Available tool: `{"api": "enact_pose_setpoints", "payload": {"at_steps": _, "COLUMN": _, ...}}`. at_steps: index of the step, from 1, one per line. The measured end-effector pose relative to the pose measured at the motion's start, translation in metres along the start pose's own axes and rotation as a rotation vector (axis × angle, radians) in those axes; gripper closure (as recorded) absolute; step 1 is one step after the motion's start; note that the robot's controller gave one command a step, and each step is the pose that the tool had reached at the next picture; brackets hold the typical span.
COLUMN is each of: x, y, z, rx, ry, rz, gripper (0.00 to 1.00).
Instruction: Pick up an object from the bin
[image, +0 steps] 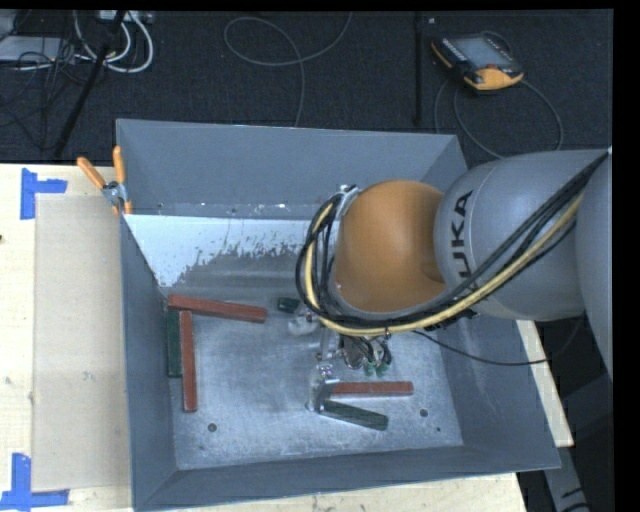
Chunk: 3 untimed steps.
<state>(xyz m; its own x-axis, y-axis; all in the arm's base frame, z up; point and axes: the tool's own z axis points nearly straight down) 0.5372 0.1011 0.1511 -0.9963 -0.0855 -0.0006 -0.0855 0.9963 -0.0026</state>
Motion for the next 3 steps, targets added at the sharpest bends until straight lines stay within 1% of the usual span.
{"api": "enact_pose_setpoints", "payload": {"at_steps": 1, "x": 0.005, "y": -0.028, "z": 0.042, "rx": -0.004, "ry": 0.002, "rz": -0.07, "gripper": 0.0}}
{"api": "enact_pose_setpoints", "payload": {"at_steps": 2, "x": 0.016, "y": -0.043, "z": 0.042, "rx": -0.003, "ry": 0.005, "rz": -0.307, "gripper": 0.0}}
{"api": "enact_pose_setpoints", "payload": {"at_steps": 3, "x": 0.026, "y": -0.105, "z": 0.077, "rx": -0.006, "ry": -0.011, "rz": -0.249, "gripper": 1.0}}
